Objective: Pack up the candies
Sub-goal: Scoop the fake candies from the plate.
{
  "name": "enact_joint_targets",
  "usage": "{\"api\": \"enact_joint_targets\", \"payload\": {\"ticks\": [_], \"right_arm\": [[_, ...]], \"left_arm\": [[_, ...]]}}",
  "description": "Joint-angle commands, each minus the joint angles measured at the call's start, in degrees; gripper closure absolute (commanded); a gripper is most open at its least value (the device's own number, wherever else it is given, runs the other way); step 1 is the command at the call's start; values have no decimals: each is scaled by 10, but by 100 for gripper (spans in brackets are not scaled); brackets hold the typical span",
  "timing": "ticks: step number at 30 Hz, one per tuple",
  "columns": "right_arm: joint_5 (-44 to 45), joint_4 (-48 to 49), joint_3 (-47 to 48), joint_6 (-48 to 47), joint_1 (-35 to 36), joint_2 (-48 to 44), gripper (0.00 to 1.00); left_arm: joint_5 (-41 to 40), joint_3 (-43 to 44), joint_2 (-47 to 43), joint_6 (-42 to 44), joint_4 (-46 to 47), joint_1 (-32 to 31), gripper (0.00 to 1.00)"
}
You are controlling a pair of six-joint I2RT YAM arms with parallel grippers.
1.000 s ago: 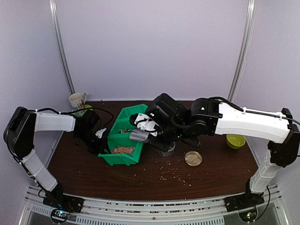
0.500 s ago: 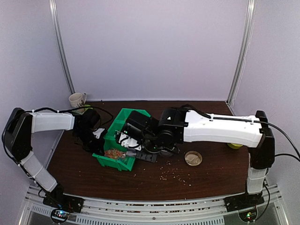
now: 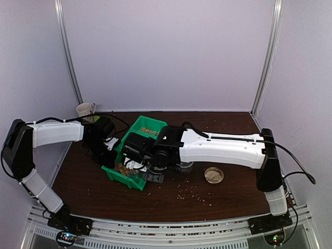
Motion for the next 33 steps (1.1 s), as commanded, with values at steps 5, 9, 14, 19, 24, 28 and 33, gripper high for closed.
{"api": "enact_joint_targets", "payload": {"ticks": [5, 9, 14, 19, 24, 28, 33], "right_arm": [[41, -32, 59, -8, 3, 50, 100], [45, -27, 69, -2, -2, 67, 100], [31, -10, 78, 18, -16, 89, 100], [5, 28, 70, 40, -28, 103, 100], [-20, 111, 7, 56, -33, 79, 100], [-36, 185, -66, 57, -33, 58, 100], [-34, 252, -124, 73, -33, 46, 100]], "left_arm": [[-37, 95, -34, 24, 55, -30, 100], [-37, 105, -32, 24, 55, -37, 100], [-30, 108, -32, 25, 60, -45, 100], [-8, 85, -39, 24, 88, -47, 100], [13, 65, -40, 21, 112, -46, 100], [22, 57, -40, 20, 119, -47, 100], [31, 52, -44, 20, 126, -46, 100]]}}
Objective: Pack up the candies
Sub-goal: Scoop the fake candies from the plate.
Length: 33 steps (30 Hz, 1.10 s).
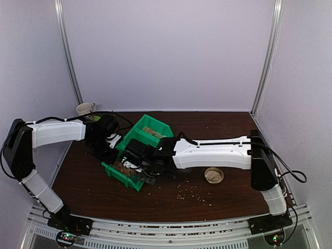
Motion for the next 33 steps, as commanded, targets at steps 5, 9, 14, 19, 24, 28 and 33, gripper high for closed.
{"api": "enact_joint_targets", "payload": {"ticks": [5, 9, 14, 19, 24, 28, 33], "right_arm": [[-32, 119, -77, 59, -14, 7, 100], [-44, 137, -84, 88, -16, 7, 100], [-79, 164, -104, 75, -17, -3, 100], [-75, 169, -120, 12, -16, -2, 100], [-87, 187, -139, -28, -16, -9, 100], [-88, 224, -171, -51, -16, -24, 100], [-122, 180, -129, -15, -31, -10, 100]], "left_arm": [[106, 26, -46, -4, 127, -14, 100], [105, 26, -47, -4, 128, -14, 100], [113, 26, -46, 1, 128, -14, 100], [149, 29, -41, 11, 130, -14, 100], [168, 28, -40, 17, 132, -13, 100], [177, 29, -41, 21, 133, -14, 100], [173, 30, -45, 23, 133, -13, 100]]}}
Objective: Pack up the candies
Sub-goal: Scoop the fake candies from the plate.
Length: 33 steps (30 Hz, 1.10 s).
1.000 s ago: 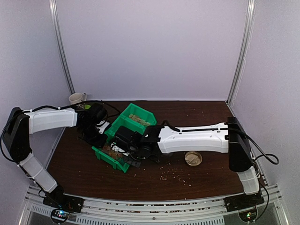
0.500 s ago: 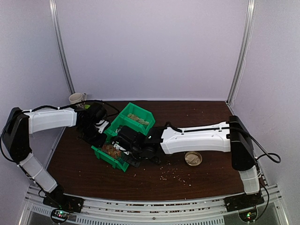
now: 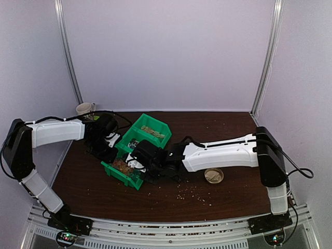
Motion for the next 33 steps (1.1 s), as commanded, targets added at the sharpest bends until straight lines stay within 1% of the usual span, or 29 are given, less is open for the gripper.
{"api": "enact_joint_targets", "payload": {"ticks": [1, 3, 6, 13, 15, 20, 23, 25, 28, 33], "right_arm": [[-103, -30, 45, 54, -23, 57, 100], [-113, -45, 65, 101, -30, 68, 100], [-108, -40, 66, 151, -28, 72, 100], [-99, -13, 43, 141, -23, 67, 100], [-107, 19, 19, 138, -23, 59, 100], [-113, 130, -77, 135, -25, 34, 100], [-100, 216, -140, 128, -24, 13, 100], [-92, 256, -168, 125, -24, 2, 100], [-90, 299, -192, 124, -26, -4, 100], [-82, 317, -204, 129, -25, -12, 100]], "left_arm": [[165, 29, -46, 15, 129, -21, 100], [159, 27, -49, 13, 132, -21, 100], [148, 23, -55, 8, 136, -21, 100], [144, 23, -54, 5, 135, -20, 100], [135, 22, -54, 1, 133, -17, 100], [121, 24, -48, -10, 123, -2, 100], [126, 27, -43, -10, 120, 2, 100], [127, 28, -40, -9, 118, 3, 100], [124, 29, -35, -7, 113, 3, 100], [100, 33, -32, -7, 101, 3, 100]]}}
